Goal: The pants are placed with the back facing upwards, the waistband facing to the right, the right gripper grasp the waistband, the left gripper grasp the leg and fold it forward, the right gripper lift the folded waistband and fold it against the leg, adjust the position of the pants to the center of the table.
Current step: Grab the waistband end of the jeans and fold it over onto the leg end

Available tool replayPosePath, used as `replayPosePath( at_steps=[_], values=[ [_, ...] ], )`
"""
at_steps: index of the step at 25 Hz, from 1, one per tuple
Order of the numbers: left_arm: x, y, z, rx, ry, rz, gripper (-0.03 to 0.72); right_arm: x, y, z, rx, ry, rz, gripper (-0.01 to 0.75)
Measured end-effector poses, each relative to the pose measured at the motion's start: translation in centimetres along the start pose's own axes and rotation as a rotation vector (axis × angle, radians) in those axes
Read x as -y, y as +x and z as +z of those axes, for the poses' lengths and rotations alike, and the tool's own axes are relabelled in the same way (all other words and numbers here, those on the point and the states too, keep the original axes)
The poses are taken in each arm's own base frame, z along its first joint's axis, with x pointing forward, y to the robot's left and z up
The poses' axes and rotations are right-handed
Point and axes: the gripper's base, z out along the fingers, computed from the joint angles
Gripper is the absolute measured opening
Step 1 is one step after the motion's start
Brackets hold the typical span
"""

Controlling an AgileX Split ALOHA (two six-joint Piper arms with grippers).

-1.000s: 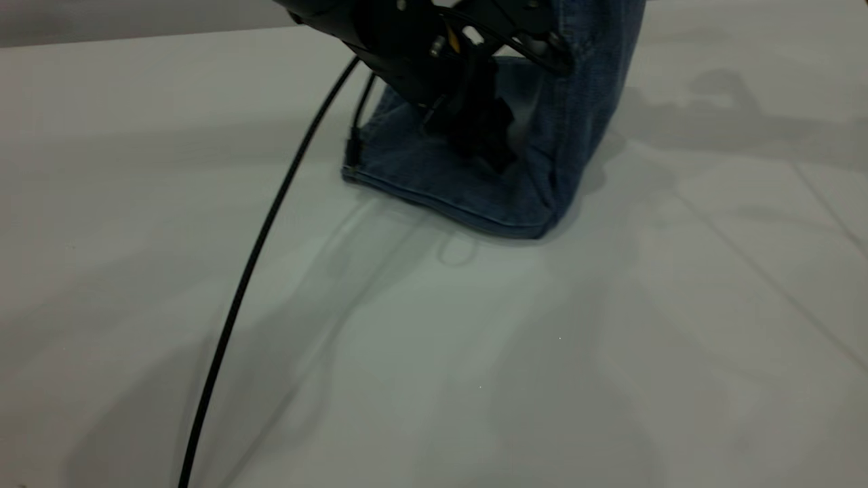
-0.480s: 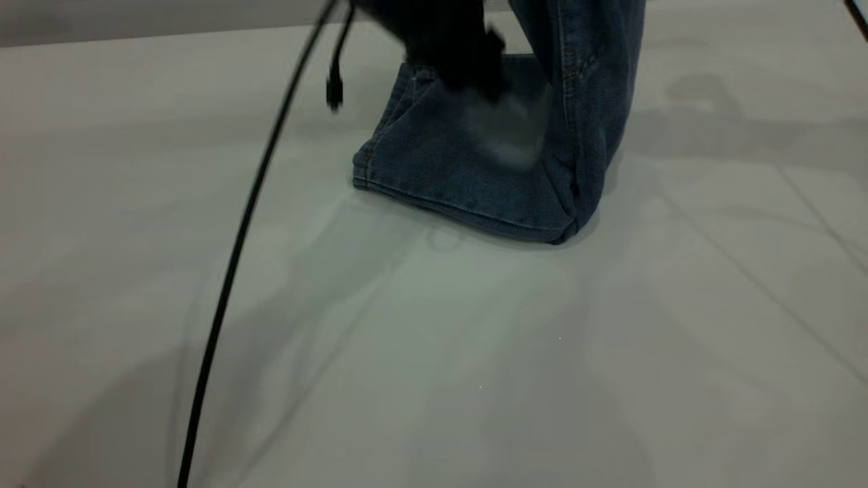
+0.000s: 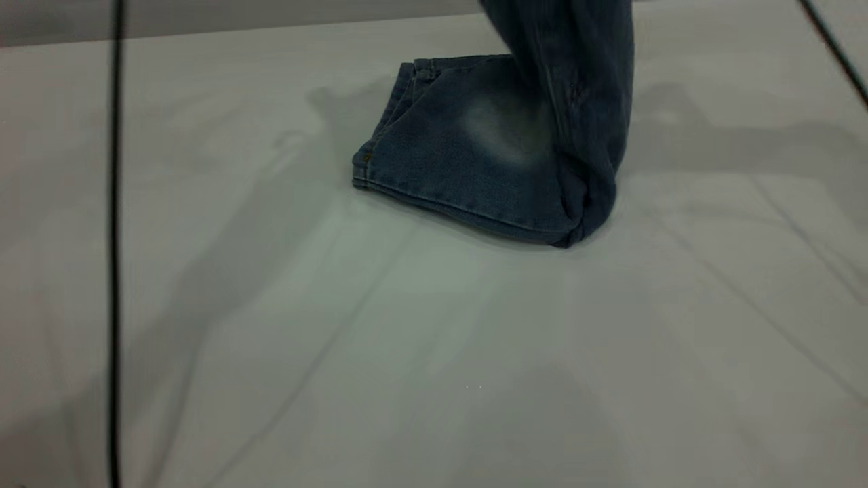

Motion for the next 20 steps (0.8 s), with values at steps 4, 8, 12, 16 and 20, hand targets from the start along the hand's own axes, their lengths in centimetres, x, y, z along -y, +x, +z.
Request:
replayPosePath(
  at_steps=[4,8,12,16,20],
  values=[
    [-1.9,-2.6,-3.9,0.077,-0.057,0.018,0.326,-0.2,1.0,3.1,-0.069,0.019,-0.016,0.108],
    [-3.2,-4.7,-7.7,0.137,-0.095,0.014,0.326,0.0,1.4,5.5,-0.066,0.073,-0.023,0.108],
    [-4.1,-6.1,-10.9,0.191,-0.128,0.011,0.326,0.3,1.4,6.6,-0.047,0.177,-0.061,0.108],
    [-4.4,-6.7,-12.7,0.202,-0.136,0.006,0.326,1.3,1.7,7.9,-0.036,0.265,-0.081,0.108],
    [-4.4,-6.6,-12.9,0.189,-0.128,0.003,0.326,3.2,2.9,9.6,-0.058,0.275,-0.028,0.108]
  ],
)
